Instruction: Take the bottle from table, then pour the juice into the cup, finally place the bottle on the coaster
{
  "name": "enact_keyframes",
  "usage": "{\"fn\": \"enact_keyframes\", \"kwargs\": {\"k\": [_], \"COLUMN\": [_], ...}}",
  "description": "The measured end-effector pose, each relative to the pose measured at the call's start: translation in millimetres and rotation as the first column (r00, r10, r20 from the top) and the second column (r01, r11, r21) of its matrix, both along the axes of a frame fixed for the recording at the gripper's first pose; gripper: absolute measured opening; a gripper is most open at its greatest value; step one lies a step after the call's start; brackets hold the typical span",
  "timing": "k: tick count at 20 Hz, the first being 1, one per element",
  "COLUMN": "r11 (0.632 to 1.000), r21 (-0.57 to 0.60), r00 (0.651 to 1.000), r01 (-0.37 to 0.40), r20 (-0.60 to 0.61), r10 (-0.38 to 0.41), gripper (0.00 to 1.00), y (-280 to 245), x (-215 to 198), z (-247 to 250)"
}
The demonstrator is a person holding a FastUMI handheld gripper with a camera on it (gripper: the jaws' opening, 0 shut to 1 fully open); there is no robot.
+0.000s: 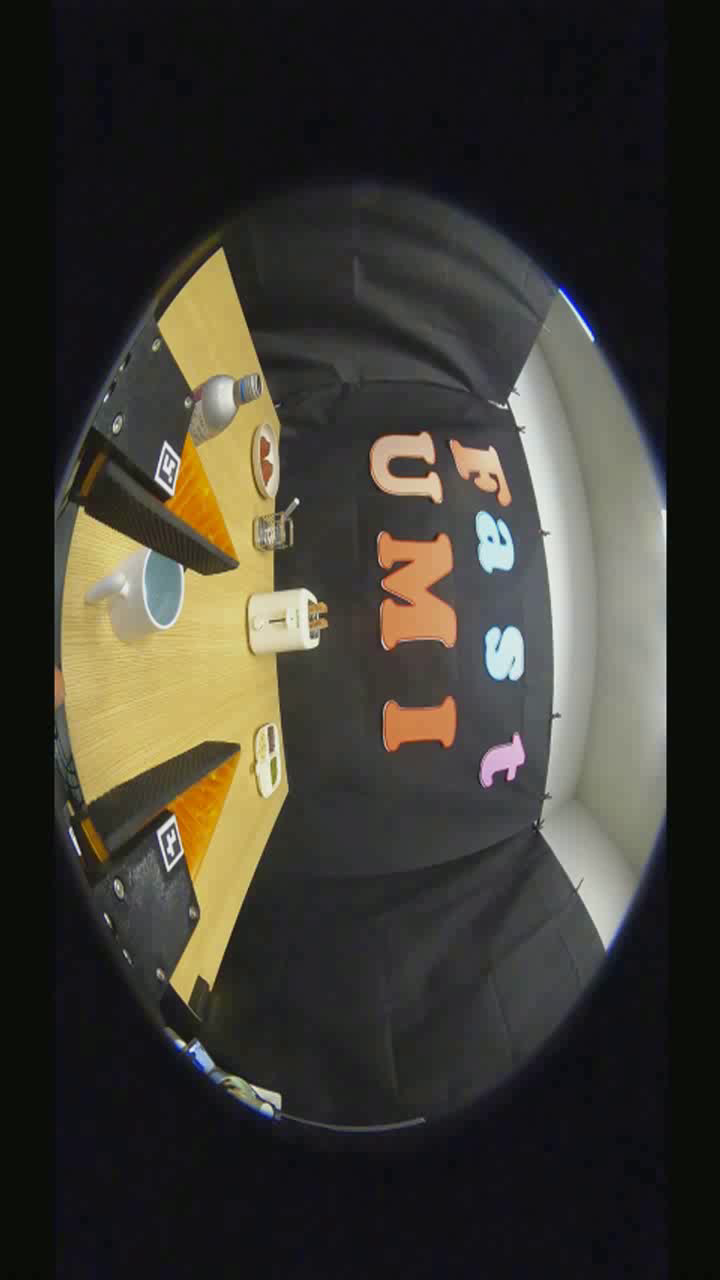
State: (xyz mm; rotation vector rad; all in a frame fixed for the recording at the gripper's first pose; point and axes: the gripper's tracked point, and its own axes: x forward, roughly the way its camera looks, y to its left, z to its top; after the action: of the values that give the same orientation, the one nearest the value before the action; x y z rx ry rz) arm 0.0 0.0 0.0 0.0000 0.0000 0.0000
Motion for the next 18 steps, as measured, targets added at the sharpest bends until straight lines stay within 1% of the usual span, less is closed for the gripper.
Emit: {"fn": "enact_keyframes", "kwargs": {"k": [4, 6, 9, 13, 18], "r11": [0.999, 1.000, 0.999, 1.000, 0.999], "r21": [0.011, 0.013, 0.003, 0.013, 0.003], "r00": [1.000, 1.000, 0.999, 0.999, 0.998], "r01": [0.030, 0.019, 0.035, 0.024, 0.054], "r20": [-0.004, -0.002, -0.003, -0.025, -0.029], "r10": [-0.030, -0.019, -0.035, -0.024, -0.054], "gripper": [0.99, 0.99, 0.99, 0.99, 0.99], "y": [-15, -12, -21, -21, -30], "x": [4, 3, 5, 5, 7], "z": [-1, -2, -5, -14, -17]}}
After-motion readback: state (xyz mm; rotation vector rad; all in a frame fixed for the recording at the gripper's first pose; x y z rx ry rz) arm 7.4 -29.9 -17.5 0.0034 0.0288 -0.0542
